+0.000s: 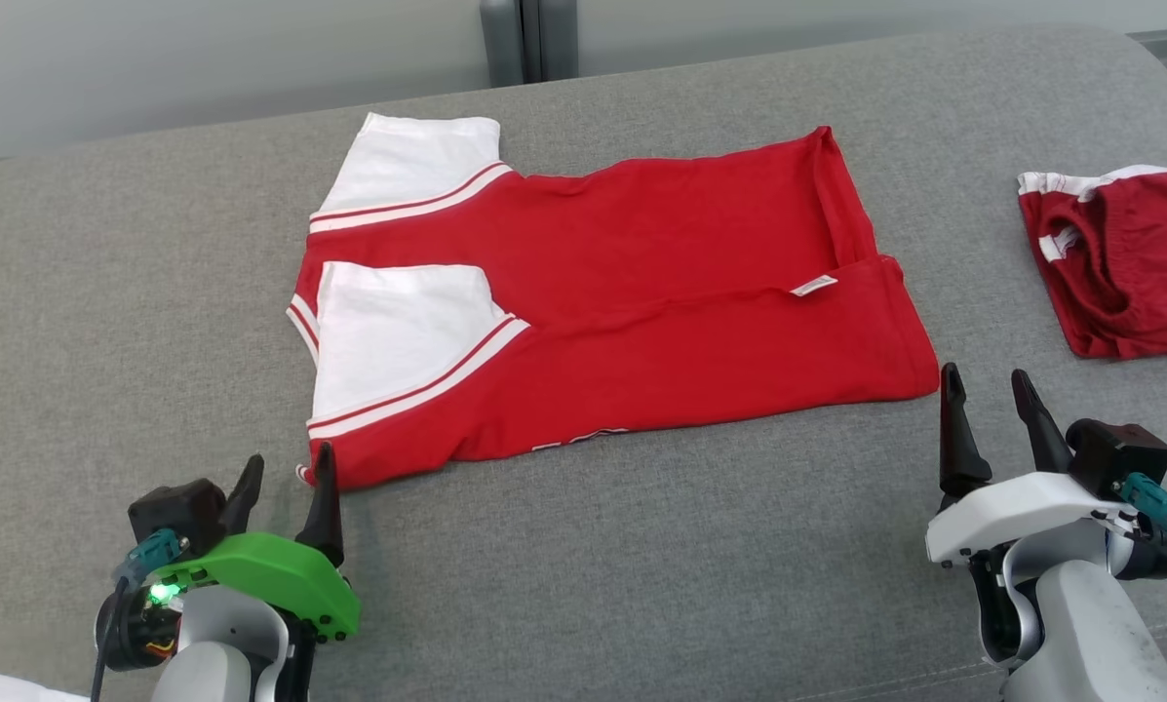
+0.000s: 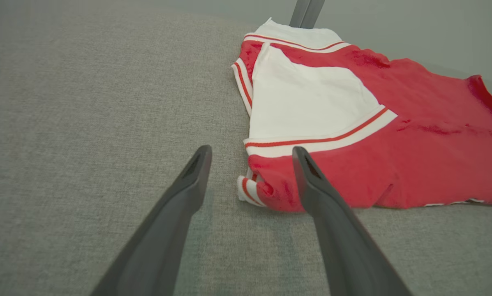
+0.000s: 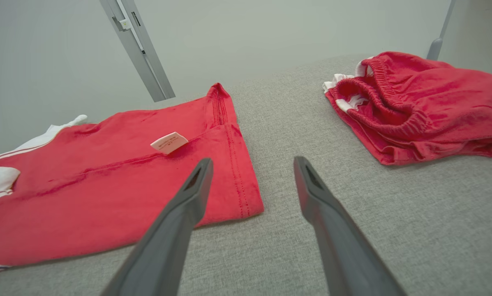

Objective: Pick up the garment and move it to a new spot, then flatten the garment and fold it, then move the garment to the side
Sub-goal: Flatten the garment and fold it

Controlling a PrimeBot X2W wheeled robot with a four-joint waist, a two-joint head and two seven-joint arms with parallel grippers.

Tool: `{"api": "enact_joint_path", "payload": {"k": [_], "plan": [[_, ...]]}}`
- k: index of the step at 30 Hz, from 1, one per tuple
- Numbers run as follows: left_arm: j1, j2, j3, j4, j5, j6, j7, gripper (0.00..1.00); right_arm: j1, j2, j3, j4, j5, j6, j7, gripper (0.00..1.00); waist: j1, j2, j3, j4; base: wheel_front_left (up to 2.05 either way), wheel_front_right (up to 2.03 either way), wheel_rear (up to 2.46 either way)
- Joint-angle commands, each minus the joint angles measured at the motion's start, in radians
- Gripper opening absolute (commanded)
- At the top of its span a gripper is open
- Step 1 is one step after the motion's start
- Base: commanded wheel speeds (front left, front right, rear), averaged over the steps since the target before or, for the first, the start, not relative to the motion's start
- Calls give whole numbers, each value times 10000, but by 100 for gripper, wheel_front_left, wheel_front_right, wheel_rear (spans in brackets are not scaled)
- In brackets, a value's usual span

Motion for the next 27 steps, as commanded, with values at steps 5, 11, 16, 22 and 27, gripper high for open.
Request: {"api": "enact_joint_path", "payload": {"k": [5, 11, 16, 22, 27], "plan": [[-43, -90, -35, 62, -532, 133, 902, 100, -243, -26, 217, -90, -14, -13, 73, 100, 0, 0, 225, -186, 0, 0, 0], [-123, -150, 61, 135, -865, 362, 1354, 47, -468, -26, 353, 57, -58, -13, 248, 100, 0, 0, 376, -376, 0, 0, 0], [-190, -163, 39, 3, -871, 434, 1177, 0, -892, -26, 64, 775, -596, -13, 703, 100, 0, 0, 456, -379, 0, 0, 0], [-264, -182, -58, -159, -918, 383, 970, 0, -1637, -20, -197, 1935, -785, -13, 1124, 100, 0, 0, 461, -103, 0, 0, 0], [-203, -204, -168, -223, -957, 391, 894, 0, -2120, -24, -95, 3042, -763, -13, 1523, 100, 0, 0, 406, 113, 0, 0, 0]]}}
